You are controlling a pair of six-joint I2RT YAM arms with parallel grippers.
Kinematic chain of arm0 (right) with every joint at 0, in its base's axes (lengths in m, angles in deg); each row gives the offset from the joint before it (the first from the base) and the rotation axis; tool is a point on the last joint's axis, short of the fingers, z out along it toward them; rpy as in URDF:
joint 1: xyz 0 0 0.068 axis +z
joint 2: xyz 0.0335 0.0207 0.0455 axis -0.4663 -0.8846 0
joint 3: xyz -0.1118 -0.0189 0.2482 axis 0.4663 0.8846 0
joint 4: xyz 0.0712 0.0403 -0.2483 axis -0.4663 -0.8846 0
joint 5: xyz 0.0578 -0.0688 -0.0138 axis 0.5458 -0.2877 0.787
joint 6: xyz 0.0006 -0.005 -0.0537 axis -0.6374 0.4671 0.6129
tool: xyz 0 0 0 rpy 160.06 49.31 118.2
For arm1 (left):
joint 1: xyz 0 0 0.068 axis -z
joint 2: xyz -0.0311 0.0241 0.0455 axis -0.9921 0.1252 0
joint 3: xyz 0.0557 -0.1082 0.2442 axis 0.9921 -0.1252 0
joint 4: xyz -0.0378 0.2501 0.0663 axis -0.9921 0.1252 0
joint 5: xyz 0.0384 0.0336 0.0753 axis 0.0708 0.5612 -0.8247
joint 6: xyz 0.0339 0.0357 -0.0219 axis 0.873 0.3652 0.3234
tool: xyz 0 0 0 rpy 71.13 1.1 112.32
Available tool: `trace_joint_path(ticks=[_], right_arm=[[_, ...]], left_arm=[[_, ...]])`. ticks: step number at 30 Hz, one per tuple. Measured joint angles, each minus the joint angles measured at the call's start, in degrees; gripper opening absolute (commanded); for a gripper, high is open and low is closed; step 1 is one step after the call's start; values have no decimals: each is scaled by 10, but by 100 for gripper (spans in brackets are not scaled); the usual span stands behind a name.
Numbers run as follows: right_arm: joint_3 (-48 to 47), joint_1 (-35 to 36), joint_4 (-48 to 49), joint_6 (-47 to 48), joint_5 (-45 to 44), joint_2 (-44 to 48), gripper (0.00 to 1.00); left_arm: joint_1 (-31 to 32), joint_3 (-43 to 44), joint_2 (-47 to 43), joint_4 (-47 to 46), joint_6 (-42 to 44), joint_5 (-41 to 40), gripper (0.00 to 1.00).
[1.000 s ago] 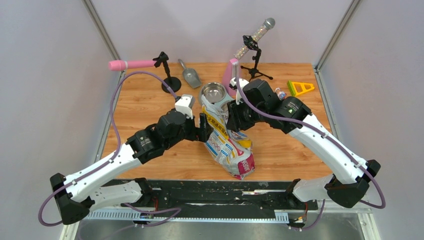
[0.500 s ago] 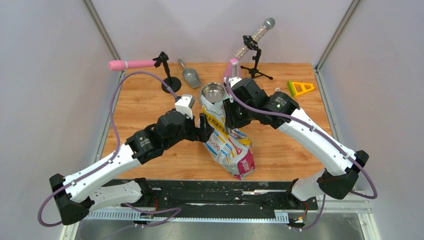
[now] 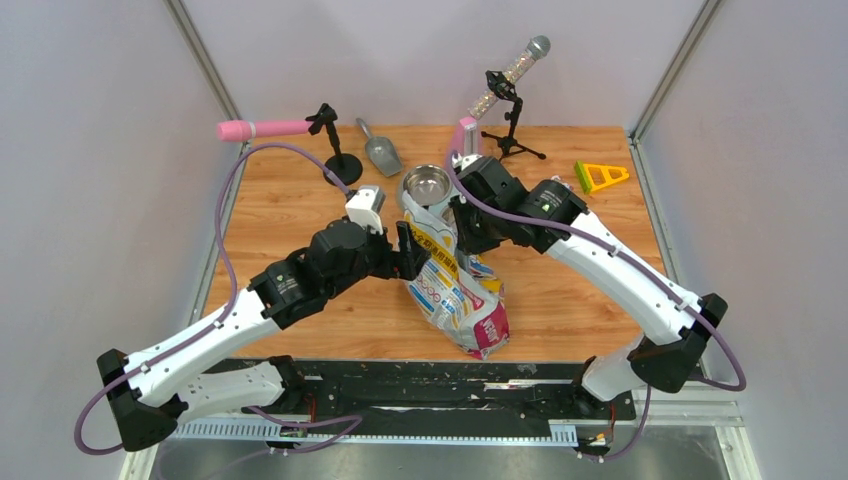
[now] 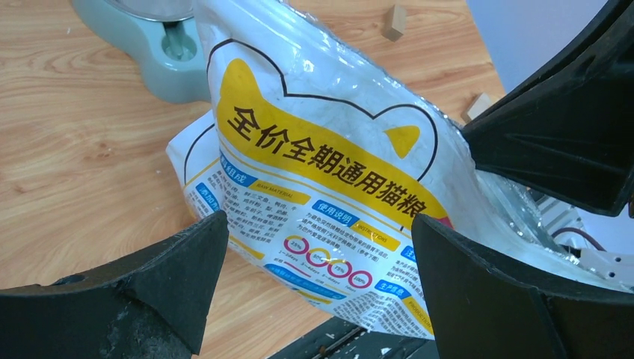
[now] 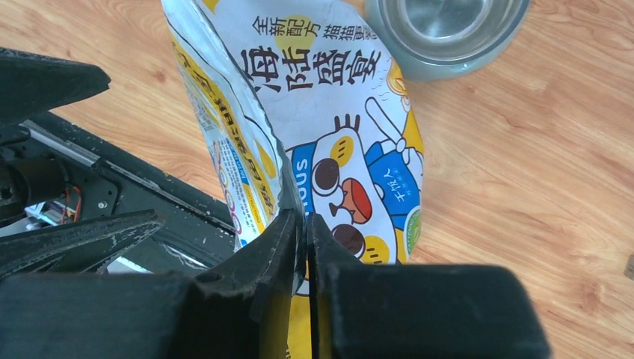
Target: Serve the pet food
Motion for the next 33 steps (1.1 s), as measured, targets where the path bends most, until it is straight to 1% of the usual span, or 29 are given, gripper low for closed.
trace_joint_path(ticks=[3, 5, 9, 10, 14, 17, 26, 29, 33], right_arm=[[15, 0, 10, 0, 24, 10, 18], [24, 0, 17, 1, 47, 17, 17], [37, -1, 23, 3, 77, 22, 2], [38, -1, 24, 3, 79, 22, 0], [48, -1, 35, 3, 88, 31, 0], [68, -1, 61, 5, 109, 50, 0], [131, -2, 125, 9, 138, 100, 0], [148, -2, 143, 9, 145, 110, 0], [170, -7, 163, 2, 153, 125, 0]], left_arm=[[0, 3, 1, -5, -5, 1, 100], [0, 5, 1, -5, -7, 2, 100], [0, 10, 1, -9, -14, 4, 100], [0, 10, 1, -12, -17, 6, 100], [0, 14, 4, -22, -31, 23, 100], [0, 26, 14, -28, -46, 35, 100], [0, 59, 63, -29, -85, 47, 100], [0, 60, 74, -28, -94, 51, 98], [0, 60, 78, -28, -103, 59, 91]])
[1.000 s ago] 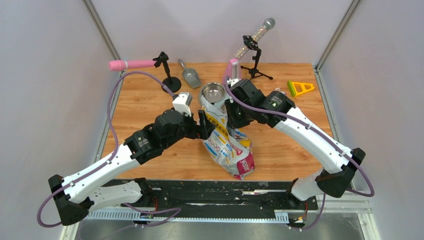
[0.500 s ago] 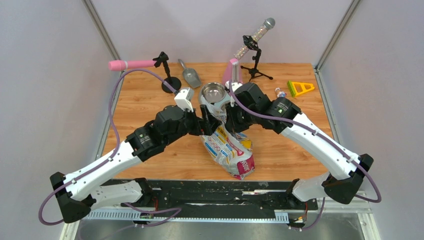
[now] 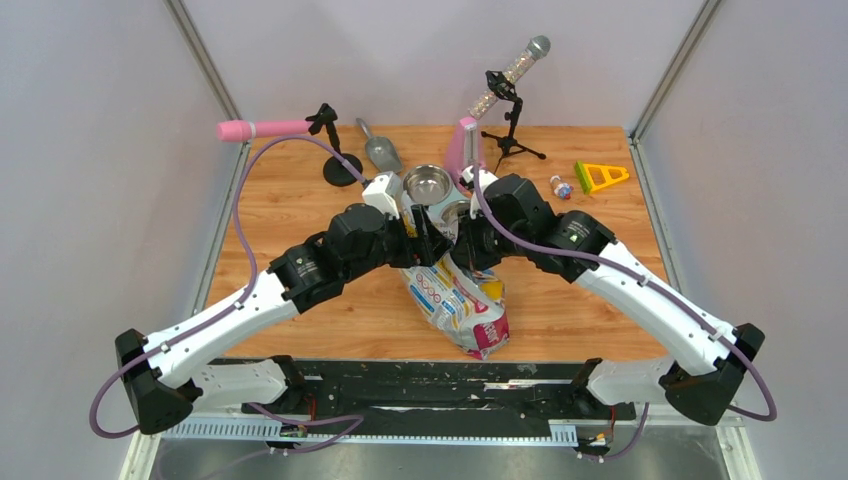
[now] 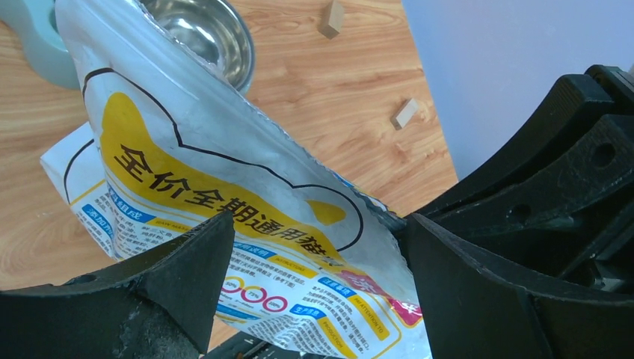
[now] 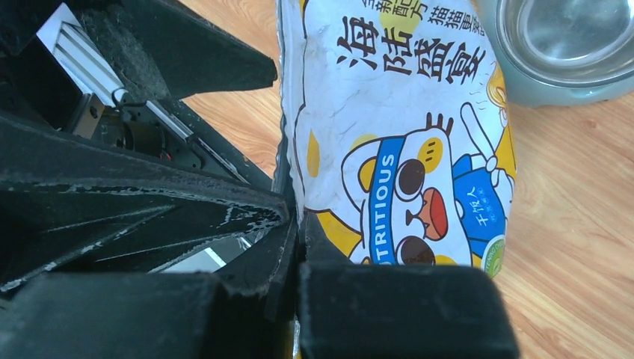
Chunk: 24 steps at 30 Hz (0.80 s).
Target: Serve the pet food
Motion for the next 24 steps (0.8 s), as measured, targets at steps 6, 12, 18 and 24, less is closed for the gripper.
trace_joint_path(ticks=[6, 12, 18, 24], right_arm=[[41, -50, 39, -53, 56, 23, 0], [107, -97, 102, -107, 132, 65, 0], [136, -107, 146, -124, 175, 72, 0], [164, -109, 186, -136, 188, 86, 0]], left_arm=[[0, -1, -1, 0, -9, 14, 90], [0, -1, -1, 0, -12, 25, 89], [0, 1, 2, 0, -7, 51, 84], [0, 29, 29, 20, -2, 69, 65]])
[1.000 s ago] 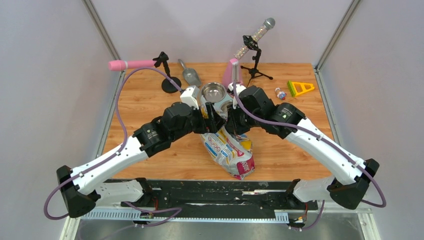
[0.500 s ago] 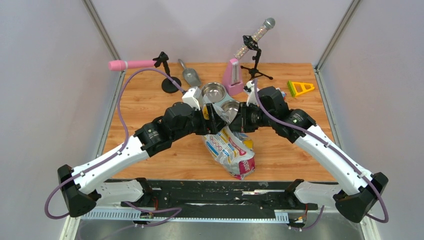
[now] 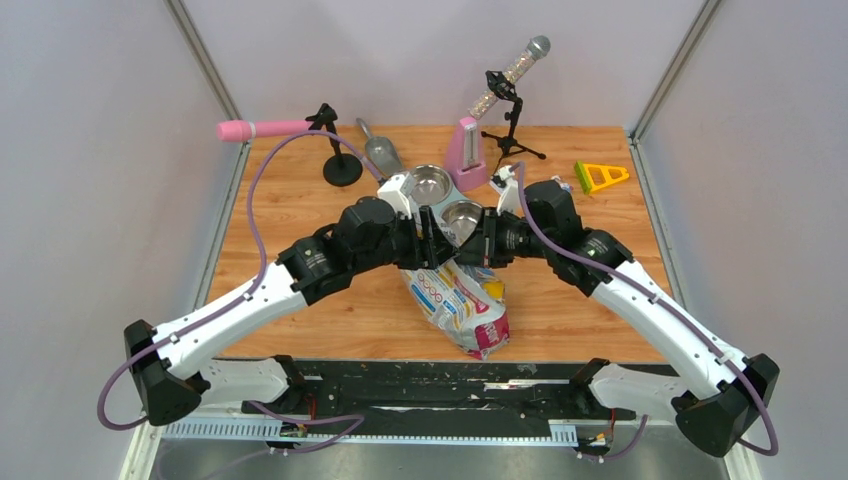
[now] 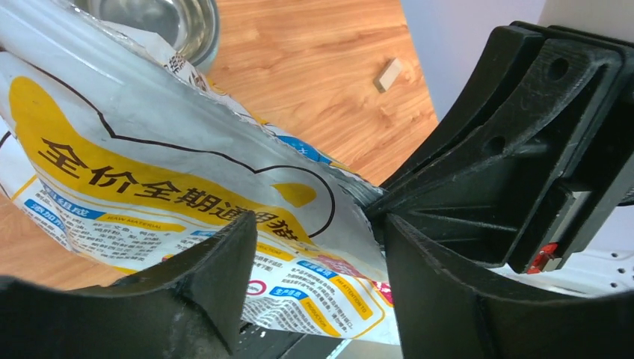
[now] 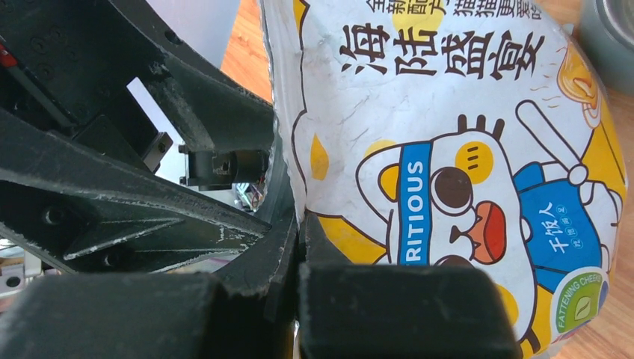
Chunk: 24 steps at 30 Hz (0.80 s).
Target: Serve the pet food
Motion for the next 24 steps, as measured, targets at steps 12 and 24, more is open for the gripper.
trace_joint_path(ticks=[12, 24], right_arm=[[21, -2, 27, 24, -25, 24, 0], [18, 0, 41, 96, -121, 52, 0]], left_arm=[[3, 122, 73, 131, -3, 3, 5], [3, 158, 83, 251, 8, -13, 0]])
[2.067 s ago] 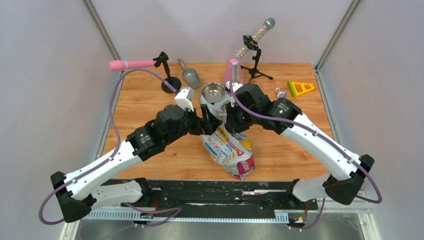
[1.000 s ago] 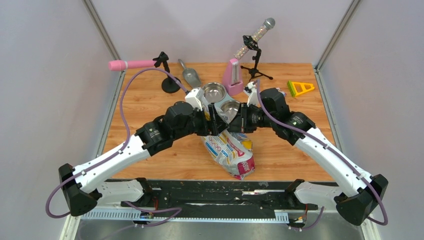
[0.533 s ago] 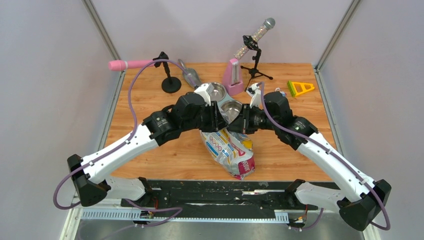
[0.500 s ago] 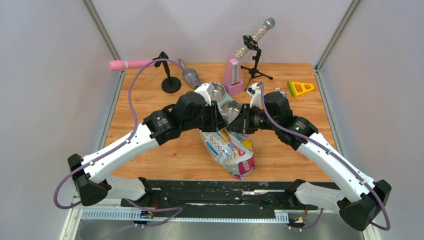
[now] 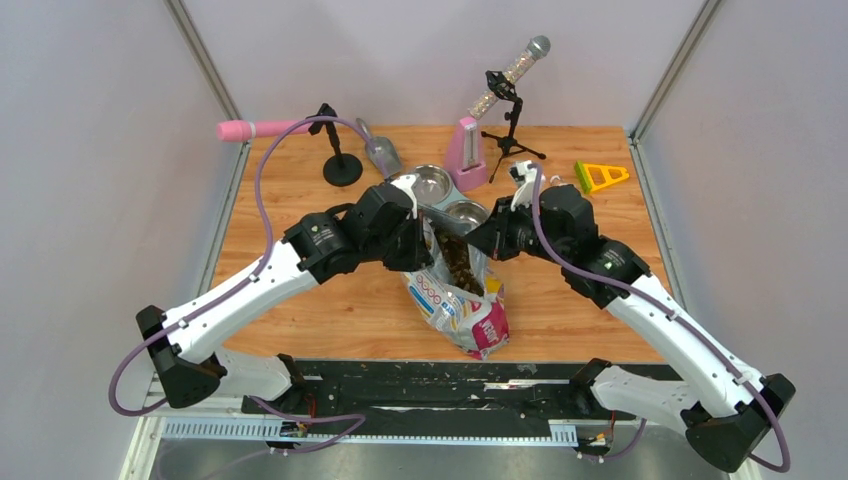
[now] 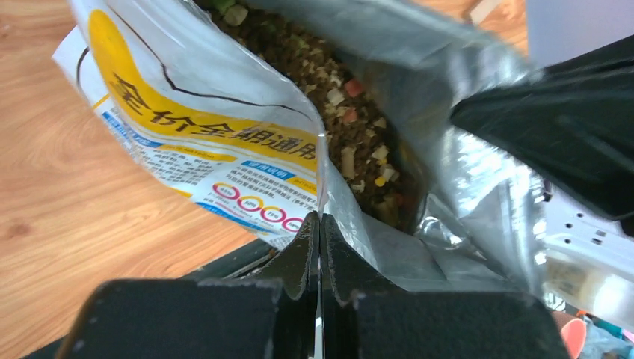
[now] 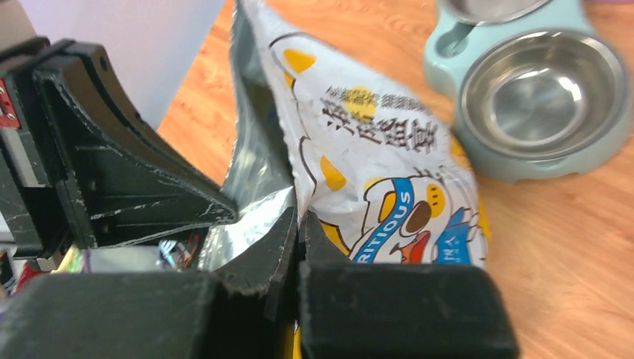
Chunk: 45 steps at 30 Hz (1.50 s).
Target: Serve the pet food
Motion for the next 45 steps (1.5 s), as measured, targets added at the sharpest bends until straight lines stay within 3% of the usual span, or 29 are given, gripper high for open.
trace_joint_path(ticks=[15, 20, 25, 26, 28, 29, 30, 31, 33, 37, 39, 42, 45], right_arm=[[-10, 12, -35, 47, -270, 28, 0], [-12, 14, -54, 51, -326, 28, 0], [-17, 11, -60, 56, -324, 26, 0], [-19, 10, -60, 57, -318, 24, 0], [-24, 10, -58, 58, -299, 19, 0], [-25, 10, -58, 58, -297, 18, 0], [-27, 10, -58, 59, -289, 16, 0], [-28, 10, -57, 59, -282, 15, 1], [-31, 9, -56, 60, -267, 12, 13], [-34, 6, -35, 63, -245, 11, 61], [-42, 3, -21, 64, -237, 12, 76], [-49, 2, -1, 69, -216, 22, 95], [-50, 2, 12, 70, -184, 42, 100]], left_arm=[[3, 94, -14, 199, 6, -66, 0], [1, 177, -12, 264, 25, -122, 0], [-2, 230, -19, 305, 47, -197, 3], [-2, 231, -21, 305, 52, -206, 29], [-2, 226, -21, 294, 62, -212, 66], [-2, 223, -19, 288, 72, -214, 72], [-2, 219, -17, 277, 76, -215, 89], [-2, 214, -14, 266, 82, -215, 94], [-2, 204, -8, 238, 92, -219, 99], [-5, 173, -4, 172, 103, -245, 100], [-19, 156, -5, 141, 108, -250, 100], [-71, 121, -9, 93, 108, -248, 100], [-120, 77, -14, 50, 106, -254, 100]])
